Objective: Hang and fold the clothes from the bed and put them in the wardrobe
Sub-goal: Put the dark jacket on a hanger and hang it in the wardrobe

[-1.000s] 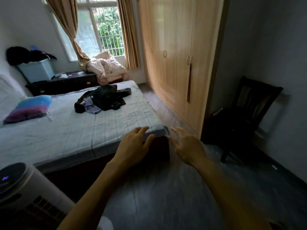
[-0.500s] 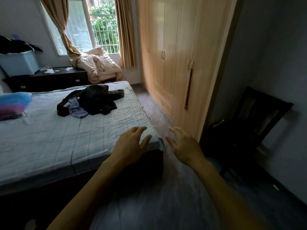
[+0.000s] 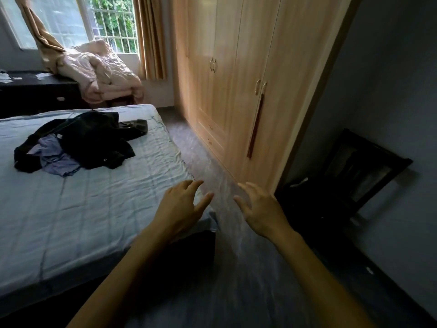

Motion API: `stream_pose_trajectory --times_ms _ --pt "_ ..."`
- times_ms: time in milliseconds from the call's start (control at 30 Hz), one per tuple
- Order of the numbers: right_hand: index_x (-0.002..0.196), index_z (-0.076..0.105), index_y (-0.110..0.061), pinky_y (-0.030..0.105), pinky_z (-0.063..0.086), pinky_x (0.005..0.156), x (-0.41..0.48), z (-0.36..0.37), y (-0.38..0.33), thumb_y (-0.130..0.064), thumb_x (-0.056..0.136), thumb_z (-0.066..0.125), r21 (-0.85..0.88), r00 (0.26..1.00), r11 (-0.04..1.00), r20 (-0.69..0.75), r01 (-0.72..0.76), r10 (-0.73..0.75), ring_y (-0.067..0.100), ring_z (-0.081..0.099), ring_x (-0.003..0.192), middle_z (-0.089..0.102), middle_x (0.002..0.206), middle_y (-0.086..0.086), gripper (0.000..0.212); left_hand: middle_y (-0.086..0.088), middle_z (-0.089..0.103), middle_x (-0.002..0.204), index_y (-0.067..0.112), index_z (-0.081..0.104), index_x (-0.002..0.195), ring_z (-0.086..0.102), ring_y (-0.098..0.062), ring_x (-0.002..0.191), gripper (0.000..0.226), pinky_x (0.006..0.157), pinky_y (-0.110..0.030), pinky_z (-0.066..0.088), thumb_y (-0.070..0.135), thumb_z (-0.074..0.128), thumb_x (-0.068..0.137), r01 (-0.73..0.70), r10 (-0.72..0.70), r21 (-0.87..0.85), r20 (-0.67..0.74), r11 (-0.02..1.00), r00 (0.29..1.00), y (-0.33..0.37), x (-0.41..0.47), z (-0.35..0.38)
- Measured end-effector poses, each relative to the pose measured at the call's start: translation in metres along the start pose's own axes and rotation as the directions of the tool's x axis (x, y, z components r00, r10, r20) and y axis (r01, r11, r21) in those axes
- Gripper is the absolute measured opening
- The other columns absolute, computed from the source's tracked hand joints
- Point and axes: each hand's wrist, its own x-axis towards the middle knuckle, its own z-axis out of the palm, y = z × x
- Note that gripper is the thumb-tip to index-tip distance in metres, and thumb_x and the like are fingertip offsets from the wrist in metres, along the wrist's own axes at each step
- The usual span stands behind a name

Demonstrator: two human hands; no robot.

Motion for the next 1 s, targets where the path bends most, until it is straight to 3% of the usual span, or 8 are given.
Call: stream_pose_trajectory --times_ms 300,600,867,1000 --pt "0.143 0.04 -0.023 0.038 0.031 0.11 0.119 0.018 0.115 -0.046 0.099 0.037 0.026 0.998 0.999 0.051 -0.036 0.034 0.02 0.039 0.132 0.04 0.147 0.001 0.049 -0.006 0.044 0.144 0.023 0.039 0.142 0.042 -0.021 0.129 0.06 0.109 -0.04 0.033 0.058 0.029 0.094 0.018 -0.019 0.037 0.014 0.999 1.0 0.03 0.144 0.074" --pt "0.145 0.036 -0.024 0.036 0.029 0.111 0.253 -0.014 0.237 -0.049 0.1 0.032 0.021 0.984 0.998 0.167 0.059 -0.062 0.02 0.037 0.134 0.038 0.149 0.0 0.051 -0.007 0.047 0.142 0.019 0.043 0.14 0.047 -0.024 0.125 0.057 0.103 -0.038 0.038 0.053 0.034 0.095 0.125 -0.125 0.018 -0.013 0.992 0.992 0.095 0.284 0.119" --pt "0.143 0.038 -0.023 0.035 0.029 0.11 0.37 0.002 0.272 -0.047 0.1 0.035 0.104 0.956 0.98 0.224 0.167 -0.187 0.02 0.038 0.133 0.038 0.149 0.0 0.05 -0.009 0.048 0.14 0.018 0.045 0.139 0.047 -0.026 0.126 0.057 0.104 -0.038 0.037 0.054 0.036 0.095 0.24 -0.239 0.033 -0.038 0.97 0.97 0.09 0.388 0.133" --pt "0.143 0.04 -0.024 0.036 0.03 0.109 0.437 0.022 0.277 -0.047 0.1 0.037 0.084 0.938 0.969 0.246 0.232 -0.246 0.02 0.039 0.132 0.04 0.148 0.001 0.049 -0.01 0.052 0.136 0.016 0.048 0.136 0.051 -0.027 0.121 0.071 0.101 -0.038 0.041 0.06 0.026 0.085 0.293 -0.293 -0.012 -0.073 0.956 0.953 0.064 0.441 0.143"
